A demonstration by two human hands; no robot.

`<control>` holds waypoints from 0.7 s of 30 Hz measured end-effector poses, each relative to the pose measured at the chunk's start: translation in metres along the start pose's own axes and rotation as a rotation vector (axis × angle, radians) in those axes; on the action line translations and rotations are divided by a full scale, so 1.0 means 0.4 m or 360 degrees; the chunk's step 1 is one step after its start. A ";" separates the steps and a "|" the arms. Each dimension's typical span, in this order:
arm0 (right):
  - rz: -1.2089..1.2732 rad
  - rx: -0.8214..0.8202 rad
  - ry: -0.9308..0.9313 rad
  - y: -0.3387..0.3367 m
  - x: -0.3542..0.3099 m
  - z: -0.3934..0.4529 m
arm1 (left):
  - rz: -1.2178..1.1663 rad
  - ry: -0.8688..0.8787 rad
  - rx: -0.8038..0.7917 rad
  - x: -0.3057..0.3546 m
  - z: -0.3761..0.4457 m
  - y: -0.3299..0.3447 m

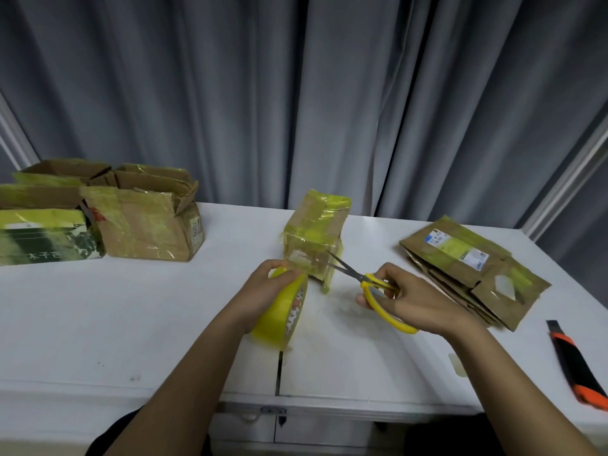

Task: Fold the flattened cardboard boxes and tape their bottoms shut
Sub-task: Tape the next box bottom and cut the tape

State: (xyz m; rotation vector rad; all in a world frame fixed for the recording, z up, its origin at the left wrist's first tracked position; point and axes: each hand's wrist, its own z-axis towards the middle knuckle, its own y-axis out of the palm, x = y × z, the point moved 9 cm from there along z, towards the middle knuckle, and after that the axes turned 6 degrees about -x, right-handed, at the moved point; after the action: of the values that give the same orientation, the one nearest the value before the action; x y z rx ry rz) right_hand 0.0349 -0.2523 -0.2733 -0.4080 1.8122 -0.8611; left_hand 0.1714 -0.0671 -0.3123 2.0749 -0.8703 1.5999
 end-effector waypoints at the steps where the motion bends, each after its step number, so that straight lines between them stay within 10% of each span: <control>1: -0.0017 -0.0062 0.0059 0.007 0.009 0.001 | -0.0008 0.0002 -0.0007 0.001 -0.003 0.001; 21: 0.0045 -0.0428 0.0177 0.095 -0.062 0.125 | -0.0118 -0.0039 -0.0081 0.015 -0.025 0.017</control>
State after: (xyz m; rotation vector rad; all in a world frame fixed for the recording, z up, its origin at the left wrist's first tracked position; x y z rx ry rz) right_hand 0.0947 -0.2290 -0.2941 -0.5119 2.0408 -0.6321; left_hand 0.1606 -0.0672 -0.3042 2.0712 -0.8238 1.5020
